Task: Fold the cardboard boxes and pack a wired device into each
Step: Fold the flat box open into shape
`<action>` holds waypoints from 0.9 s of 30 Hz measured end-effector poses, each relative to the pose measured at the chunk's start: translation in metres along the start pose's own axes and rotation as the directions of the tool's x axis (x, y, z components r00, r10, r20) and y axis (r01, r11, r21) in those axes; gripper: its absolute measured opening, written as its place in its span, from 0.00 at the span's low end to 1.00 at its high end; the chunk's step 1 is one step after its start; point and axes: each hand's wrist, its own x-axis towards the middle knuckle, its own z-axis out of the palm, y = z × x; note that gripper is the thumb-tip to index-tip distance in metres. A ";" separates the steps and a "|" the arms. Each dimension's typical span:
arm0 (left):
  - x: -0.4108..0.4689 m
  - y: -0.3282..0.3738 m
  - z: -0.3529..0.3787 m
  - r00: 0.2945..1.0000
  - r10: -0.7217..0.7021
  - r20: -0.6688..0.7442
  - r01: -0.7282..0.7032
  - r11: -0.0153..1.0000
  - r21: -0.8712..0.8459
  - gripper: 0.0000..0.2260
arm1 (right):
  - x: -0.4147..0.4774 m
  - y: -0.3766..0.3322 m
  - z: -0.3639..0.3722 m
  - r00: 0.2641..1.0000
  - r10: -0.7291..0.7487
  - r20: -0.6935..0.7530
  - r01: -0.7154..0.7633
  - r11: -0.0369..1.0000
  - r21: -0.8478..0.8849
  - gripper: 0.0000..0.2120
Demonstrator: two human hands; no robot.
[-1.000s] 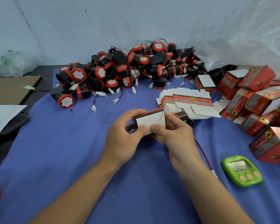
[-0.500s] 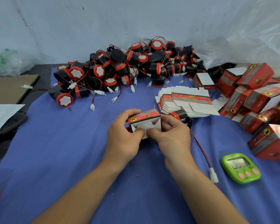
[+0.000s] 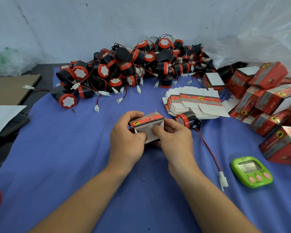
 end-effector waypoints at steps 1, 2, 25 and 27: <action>0.001 0.000 0.000 1.000 -0.003 0.001 0.003 1.000 -0.010 0.24 | 0.000 -0.001 0.000 1.000 0.004 -0.004 -0.004 1.000 0.007 0.12; 0.000 0.000 0.000 1.000 -0.002 0.004 0.002 1.000 -0.020 0.24 | 0.000 -0.001 0.000 1.000 0.001 -0.012 -0.001 1.000 0.001 0.11; 0.002 0.001 -0.003 0.994 0.018 0.107 0.021 0.935 -0.354 0.29 | 0.002 -0.011 -0.001 0.997 -0.058 0.052 0.043 0.968 0.246 0.17; 0.002 0.002 -0.007 0.990 0.137 0.038 -0.123 0.960 -0.252 0.30 | 0.002 -0.013 -0.003 0.996 0.011 0.090 -0.035 0.962 0.271 0.23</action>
